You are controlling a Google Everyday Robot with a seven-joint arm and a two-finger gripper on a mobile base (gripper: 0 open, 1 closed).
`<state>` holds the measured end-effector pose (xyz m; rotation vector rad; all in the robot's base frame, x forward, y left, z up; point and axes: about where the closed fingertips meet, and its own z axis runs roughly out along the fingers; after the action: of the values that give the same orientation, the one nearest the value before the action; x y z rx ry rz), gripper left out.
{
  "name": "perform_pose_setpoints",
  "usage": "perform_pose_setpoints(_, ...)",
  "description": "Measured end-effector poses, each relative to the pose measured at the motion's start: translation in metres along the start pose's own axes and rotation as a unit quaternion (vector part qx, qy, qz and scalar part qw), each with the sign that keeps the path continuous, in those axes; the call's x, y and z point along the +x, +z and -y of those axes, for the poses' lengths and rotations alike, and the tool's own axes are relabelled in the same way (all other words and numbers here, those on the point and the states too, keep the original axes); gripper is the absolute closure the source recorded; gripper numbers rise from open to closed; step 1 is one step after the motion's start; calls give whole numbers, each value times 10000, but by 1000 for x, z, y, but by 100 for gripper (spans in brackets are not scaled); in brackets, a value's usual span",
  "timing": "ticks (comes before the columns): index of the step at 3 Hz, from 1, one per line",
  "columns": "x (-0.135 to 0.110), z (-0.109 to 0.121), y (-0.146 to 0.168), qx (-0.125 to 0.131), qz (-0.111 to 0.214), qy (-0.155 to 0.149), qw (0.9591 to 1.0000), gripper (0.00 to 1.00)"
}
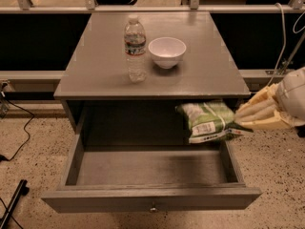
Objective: Place green jalapeno chip bag into top drawer
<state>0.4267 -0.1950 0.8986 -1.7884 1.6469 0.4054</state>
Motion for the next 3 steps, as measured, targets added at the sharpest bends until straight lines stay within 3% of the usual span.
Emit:
perform_pose_setpoints(1,8,-47,6,-563,85,67,9984,100)
perform_pose_setpoints(2,17,-75,15,-934,-20,162,9955,100)
perform_pose_setpoints(3,20,-78,27,-1101,-51,103,9939,100)
